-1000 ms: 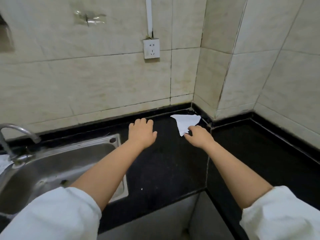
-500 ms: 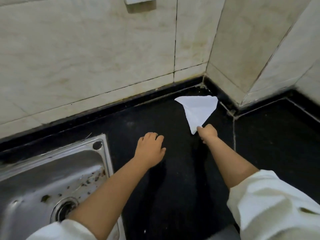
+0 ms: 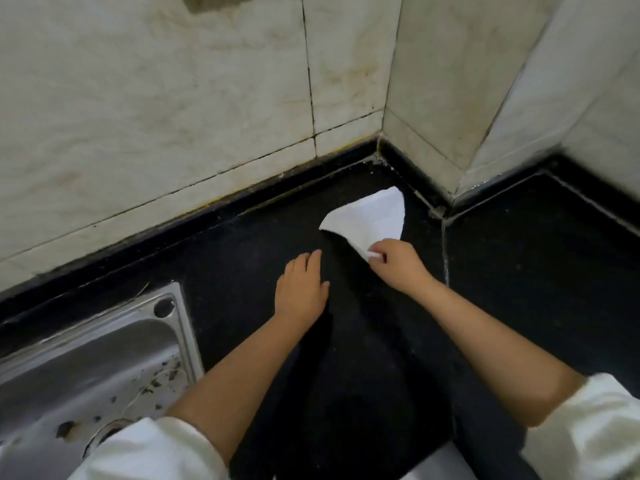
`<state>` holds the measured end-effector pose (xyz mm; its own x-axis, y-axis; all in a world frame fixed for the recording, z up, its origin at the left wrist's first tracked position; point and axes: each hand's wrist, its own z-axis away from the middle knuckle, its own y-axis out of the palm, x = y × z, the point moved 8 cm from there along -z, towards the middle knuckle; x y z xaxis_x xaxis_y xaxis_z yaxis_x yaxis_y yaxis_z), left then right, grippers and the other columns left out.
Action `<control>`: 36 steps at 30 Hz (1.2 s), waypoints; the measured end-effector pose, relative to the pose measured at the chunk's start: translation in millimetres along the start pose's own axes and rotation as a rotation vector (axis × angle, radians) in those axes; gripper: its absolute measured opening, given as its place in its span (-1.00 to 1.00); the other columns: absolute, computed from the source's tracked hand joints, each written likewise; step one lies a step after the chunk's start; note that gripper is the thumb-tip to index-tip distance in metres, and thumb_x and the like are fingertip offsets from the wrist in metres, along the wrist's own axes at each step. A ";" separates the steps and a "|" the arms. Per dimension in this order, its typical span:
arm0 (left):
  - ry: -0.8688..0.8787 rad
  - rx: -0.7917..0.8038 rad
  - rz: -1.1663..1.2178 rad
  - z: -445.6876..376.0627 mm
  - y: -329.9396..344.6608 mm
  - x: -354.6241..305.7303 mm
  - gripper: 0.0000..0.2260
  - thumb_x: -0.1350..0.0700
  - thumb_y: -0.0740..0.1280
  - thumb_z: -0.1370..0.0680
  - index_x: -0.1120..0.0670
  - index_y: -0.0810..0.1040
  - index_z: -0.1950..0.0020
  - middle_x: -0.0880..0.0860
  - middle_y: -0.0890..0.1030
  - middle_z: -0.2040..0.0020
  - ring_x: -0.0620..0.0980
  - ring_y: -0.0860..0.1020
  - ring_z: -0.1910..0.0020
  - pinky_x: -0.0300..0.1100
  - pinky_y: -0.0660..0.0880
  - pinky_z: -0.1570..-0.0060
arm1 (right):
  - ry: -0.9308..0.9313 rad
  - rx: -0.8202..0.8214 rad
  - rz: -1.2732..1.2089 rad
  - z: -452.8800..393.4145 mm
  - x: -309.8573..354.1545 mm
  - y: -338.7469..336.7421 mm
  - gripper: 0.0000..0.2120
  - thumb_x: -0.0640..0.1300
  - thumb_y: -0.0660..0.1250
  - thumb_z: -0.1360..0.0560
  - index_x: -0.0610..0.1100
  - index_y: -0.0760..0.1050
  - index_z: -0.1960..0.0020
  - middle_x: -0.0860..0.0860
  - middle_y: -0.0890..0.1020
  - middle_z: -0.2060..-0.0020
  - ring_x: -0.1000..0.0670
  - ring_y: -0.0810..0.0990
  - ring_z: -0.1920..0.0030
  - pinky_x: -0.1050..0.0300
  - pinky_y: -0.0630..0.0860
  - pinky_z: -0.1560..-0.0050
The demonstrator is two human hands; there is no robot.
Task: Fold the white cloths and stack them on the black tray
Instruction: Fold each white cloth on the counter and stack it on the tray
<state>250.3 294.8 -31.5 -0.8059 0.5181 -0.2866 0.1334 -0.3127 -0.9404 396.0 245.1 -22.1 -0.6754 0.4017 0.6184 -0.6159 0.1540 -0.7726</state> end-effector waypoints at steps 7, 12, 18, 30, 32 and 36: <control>0.252 0.016 0.221 51.5 51.4 -53.6 -0.75 0.12 0.24 -0.56 0.15 0.57 -0.18 0.13 0.57 -0.18 0.11 0.50 -0.20 -0.16 0.38 -0.09 | -0.147 0.131 0.032 137.4 9.4 -40.5 -0.85 -0.26 0.26 -0.51 -0.27 0.60 0.04 0.11 0.46 0.32 0.16 0.43 0.29 0.48 0.33 0.21; 0.560 0.315 0.212 113.7 67.5 -103.7 -0.67 0.06 0.09 -0.59 0.22 0.57 -0.09 0.19 0.64 -0.01 0.10 0.55 0.08 -0.23 0.36 0.21 | 0.120 -0.125 0.066 230.2 -53.6 -91.8 -0.84 -0.27 0.26 -0.52 -0.31 0.59 0.01 -0.14 0.62 0.10 0.07 0.46 0.14 0.48 0.32 0.23; 0.941 0.203 -0.094 149.8 31.3 -213.3 -0.64 0.03 0.02 -0.60 0.23 0.45 -0.18 0.22 0.56 -0.06 0.18 0.51 -0.04 -0.02 0.40 0.07 | 0.544 -0.545 -0.021 337.1 -132.4 -165.8 -0.81 -0.23 0.24 -0.52 -0.28 0.59 -0.01 -0.10 0.57 0.18 0.00 0.48 0.14 0.31 0.37 0.22; 1.175 0.082 0.105 236.9 29.7 -397.8 -0.80 0.28 0.15 -0.56 0.22 0.46 -0.15 0.20 0.55 0.02 0.20 0.51 0.03 -0.02 0.40 0.10 | 0.556 -0.871 0.162 526.0 -178.6 -250.7 -0.84 -0.28 0.28 -0.50 -0.31 0.60 0.01 -0.10 0.57 0.16 -0.01 0.46 0.11 0.26 0.26 0.10; 1.199 0.239 -0.019 246.5 78.0 -390.7 -0.79 0.24 0.12 -0.59 0.20 0.47 -0.16 0.18 0.56 -0.02 0.15 0.51 0.02 -0.10 0.37 0.12 | 0.566 -0.671 0.170 538.5 -204.6 -215.7 -0.86 -0.30 0.31 -0.48 -0.33 0.60 0.03 -0.19 0.62 0.12 -0.03 0.50 0.13 0.26 0.27 0.12; 1.162 0.600 0.046 254.7 149.4 -357.9 -0.75 0.15 0.22 -0.55 0.26 0.62 -0.05 0.06 0.65 0.02 -0.02 0.59 0.06 -0.49 0.37 0.17 | 0.646 -0.137 0.024 552.1 -252.0 -118.8 -0.84 -0.25 0.30 -0.49 -0.28 0.60 0.00 -0.10 0.61 0.13 0.05 0.48 0.12 0.29 0.28 0.14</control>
<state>411.8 -140.1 -22.9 0.1986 0.7835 -0.5888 -0.3717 -0.4957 -0.7849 415.4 -372.8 -7.0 -0.2827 0.8609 0.4230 -0.5173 0.2345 -0.8230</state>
